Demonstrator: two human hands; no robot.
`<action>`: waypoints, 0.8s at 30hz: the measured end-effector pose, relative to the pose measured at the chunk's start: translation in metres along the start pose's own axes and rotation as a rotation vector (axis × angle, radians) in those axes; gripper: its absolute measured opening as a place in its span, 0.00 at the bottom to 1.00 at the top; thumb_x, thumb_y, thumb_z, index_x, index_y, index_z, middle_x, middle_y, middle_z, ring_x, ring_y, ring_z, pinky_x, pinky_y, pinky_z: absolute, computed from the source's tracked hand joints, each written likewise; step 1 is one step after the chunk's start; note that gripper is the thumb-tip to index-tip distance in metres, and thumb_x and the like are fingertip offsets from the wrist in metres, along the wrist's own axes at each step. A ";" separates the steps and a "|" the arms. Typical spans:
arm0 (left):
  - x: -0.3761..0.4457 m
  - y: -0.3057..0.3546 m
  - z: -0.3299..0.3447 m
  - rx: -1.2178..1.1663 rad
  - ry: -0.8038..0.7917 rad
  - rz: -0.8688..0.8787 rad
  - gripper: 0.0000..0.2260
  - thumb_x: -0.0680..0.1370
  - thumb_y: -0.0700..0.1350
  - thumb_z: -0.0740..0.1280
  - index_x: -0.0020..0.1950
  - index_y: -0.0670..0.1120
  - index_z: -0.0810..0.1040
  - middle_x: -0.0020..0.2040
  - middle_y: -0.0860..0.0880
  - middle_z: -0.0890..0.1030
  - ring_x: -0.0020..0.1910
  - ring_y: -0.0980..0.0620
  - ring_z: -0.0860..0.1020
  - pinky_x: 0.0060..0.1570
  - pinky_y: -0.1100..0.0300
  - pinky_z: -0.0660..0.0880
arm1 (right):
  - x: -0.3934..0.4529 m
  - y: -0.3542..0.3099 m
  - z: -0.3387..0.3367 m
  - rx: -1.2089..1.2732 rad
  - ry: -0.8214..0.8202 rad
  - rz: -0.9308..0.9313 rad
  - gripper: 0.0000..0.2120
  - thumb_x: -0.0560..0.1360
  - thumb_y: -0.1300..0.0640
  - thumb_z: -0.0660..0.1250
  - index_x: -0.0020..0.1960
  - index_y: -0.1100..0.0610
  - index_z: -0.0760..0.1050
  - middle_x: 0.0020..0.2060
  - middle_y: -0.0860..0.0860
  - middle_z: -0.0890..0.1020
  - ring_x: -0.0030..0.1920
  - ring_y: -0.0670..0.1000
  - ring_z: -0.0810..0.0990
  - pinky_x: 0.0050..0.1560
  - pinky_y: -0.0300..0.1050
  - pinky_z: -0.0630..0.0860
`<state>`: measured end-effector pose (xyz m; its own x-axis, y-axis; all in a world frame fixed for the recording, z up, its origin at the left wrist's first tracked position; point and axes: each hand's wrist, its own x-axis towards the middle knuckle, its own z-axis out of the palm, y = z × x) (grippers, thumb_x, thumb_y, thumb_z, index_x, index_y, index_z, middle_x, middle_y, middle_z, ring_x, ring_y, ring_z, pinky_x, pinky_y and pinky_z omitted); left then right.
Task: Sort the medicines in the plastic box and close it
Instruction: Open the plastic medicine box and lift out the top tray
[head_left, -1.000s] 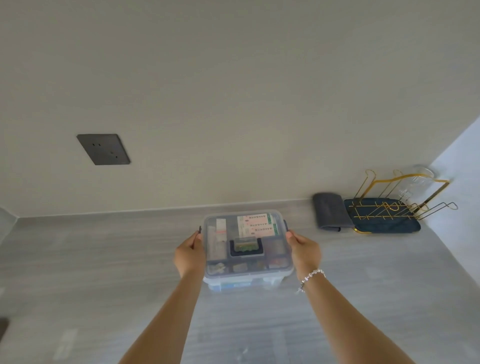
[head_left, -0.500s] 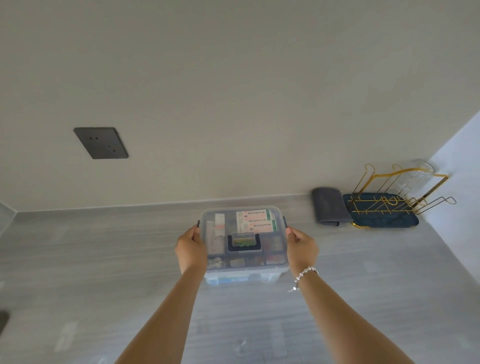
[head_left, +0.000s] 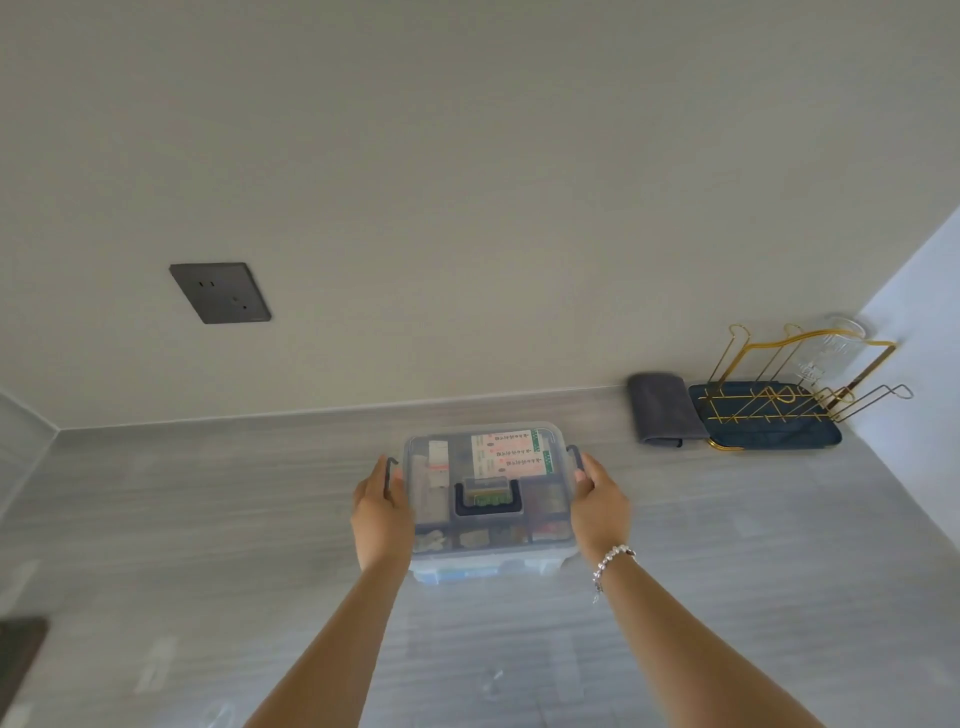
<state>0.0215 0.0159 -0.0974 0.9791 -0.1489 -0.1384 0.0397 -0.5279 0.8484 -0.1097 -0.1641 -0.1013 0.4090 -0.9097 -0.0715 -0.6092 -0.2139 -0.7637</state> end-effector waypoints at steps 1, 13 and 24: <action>-0.002 0.000 0.000 0.043 -0.030 0.019 0.20 0.80 0.50 0.56 0.71 0.46 0.68 0.71 0.44 0.68 0.69 0.44 0.68 0.64 0.49 0.68 | -0.002 -0.001 0.001 -0.048 -0.012 -0.041 0.17 0.80 0.57 0.54 0.68 0.55 0.70 0.60 0.55 0.79 0.57 0.57 0.78 0.50 0.44 0.73; -0.012 0.023 -0.008 -0.096 -0.138 -0.045 0.22 0.78 0.46 0.63 0.71 0.42 0.67 0.70 0.43 0.69 0.69 0.44 0.68 0.69 0.48 0.66 | -0.016 -0.016 -0.004 -0.184 -0.194 -0.022 0.22 0.79 0.53 0.55 0.71 0.60 0.62 0.58 0.57 0.80 0.62 0.61 0.70 0.58 0.47 0.68; -0.030 0.075 -0.022 -0.297 -0.160 0.076 0.12 0.76 0.45 0.65 0.45 0.35 0.73 0.42 0.38 0.75 0.40 0.45 0.70 0.39 0.56 0.66 | -0.032 -0.040 -0.072 0.133 0.093 -0.057 0.16 0.75 0.52 0.63 0.58 0.61 0.75 0.50 0.61 0.81 0.53 0.61 0.78 0.57 0.57 0.73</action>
<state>-0.0001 -0.0005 -0.0181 0.9388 -0.3197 -0.1279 0.0475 -0.2475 0.9677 -0.1469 -0.1524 -0.0222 0.3718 -0.9279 0.0296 -0.4891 -0.2229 -0.8433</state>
